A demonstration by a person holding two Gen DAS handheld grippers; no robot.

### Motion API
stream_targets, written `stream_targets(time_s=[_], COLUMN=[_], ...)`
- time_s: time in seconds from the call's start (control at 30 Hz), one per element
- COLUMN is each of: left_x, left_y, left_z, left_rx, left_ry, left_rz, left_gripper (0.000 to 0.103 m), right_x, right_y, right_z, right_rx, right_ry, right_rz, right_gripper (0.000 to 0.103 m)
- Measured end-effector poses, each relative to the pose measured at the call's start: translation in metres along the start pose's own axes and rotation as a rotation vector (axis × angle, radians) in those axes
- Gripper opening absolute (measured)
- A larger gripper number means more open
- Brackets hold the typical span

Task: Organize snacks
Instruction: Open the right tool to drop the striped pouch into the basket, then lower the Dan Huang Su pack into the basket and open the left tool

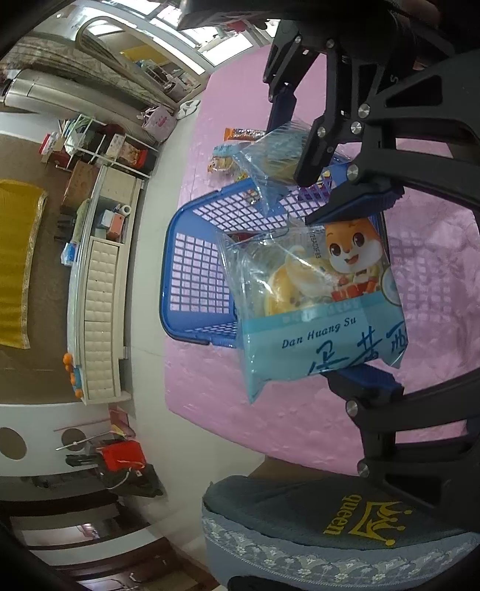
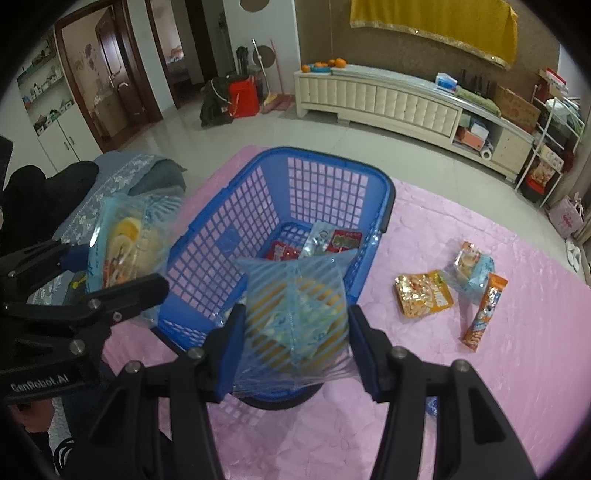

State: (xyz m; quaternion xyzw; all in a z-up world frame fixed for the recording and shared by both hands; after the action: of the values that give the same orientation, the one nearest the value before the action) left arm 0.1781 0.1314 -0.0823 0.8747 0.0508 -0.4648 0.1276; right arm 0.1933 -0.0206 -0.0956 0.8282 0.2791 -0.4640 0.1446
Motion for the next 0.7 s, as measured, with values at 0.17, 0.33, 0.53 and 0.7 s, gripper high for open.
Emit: stream_targets(time_s=[0.17,0.33,0.53,0.7], left_x=[0.004,0.003,-0.003,-0.007], left_y=[-0.004,-0.003,-0.003,-0.003], left_z=[0.0,0.001,0.0,0.0], left_rx=[-0.013,-0.014,-0.016,-0.02], left_ry=[-0.01,-0.014,-0.01,-0.005], left_rz=[0.005,0.01,0.008,0.009], left_gripper=[0.064,0.064,0.064,0.064], right_x=[0.01,0.012,0.011,0.0], right_y=[-0.004,-0.008,-0.007,-0.002], right_z=[0.0,-0.001,0.0,0.003], right_rx=[-0.001,-0.008,-0.003,0.005], right_ry=[-0.025,-0.036,-0.046,-0.028], right_rz=[0.002,0.01,0.022,0.052], right_gripper=[0.059,0.059,0.083,0.088])
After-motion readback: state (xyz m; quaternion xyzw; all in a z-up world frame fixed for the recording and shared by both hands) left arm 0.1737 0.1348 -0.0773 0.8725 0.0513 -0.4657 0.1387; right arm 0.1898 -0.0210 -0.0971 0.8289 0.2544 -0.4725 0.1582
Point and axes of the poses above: each gripper's, at about its wrist camera, not at the fingertips, and x roughly the way its jaws point, y to its right, z to its underside, the point moved 3 cm from there along x, roughly the way its jaws point, and after that the axes turned 7 degrees about -x, right-handed, at the moved point
